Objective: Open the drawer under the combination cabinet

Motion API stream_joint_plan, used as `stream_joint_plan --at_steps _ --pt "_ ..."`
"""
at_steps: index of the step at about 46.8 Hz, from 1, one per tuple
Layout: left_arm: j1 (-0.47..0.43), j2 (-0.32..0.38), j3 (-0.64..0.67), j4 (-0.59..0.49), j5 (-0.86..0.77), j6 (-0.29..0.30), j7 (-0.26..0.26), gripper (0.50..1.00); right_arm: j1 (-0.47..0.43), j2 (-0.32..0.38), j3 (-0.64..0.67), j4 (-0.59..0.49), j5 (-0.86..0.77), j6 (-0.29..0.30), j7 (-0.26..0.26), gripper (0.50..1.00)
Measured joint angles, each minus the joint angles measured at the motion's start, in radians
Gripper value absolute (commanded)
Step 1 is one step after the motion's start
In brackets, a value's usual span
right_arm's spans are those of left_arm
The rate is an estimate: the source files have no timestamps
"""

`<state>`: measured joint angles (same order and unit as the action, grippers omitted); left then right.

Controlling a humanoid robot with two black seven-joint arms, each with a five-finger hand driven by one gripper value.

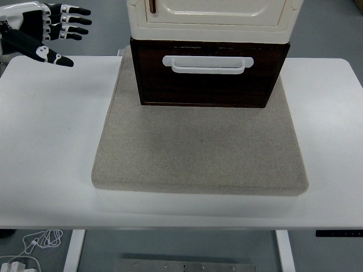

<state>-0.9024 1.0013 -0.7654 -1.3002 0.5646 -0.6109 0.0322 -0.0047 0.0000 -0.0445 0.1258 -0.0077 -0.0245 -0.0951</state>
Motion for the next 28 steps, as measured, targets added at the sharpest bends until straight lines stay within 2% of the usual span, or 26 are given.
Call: stream_joint_plan --at_steps 7,18,28 --pt "-0.015 -0.001 0.000 -0.067 0.028 0.000 0.026 1.000 0.000 0.000 0.000 0.000 0.000 0.000 0.000 0.928" --pt "-0.103 -0.020 0.002 -0.113 0.084 0.000 0.090 1.000 0.000 0.000 0.000 0.000 0.000 0.000 0.000 0.928" --pt "-0.179 -0.099 0.065 -0.133 0.140 0.000 0.120 1.000 0.000 0.000 0.000 0.000 0.000 0.000 0.000 0.928"
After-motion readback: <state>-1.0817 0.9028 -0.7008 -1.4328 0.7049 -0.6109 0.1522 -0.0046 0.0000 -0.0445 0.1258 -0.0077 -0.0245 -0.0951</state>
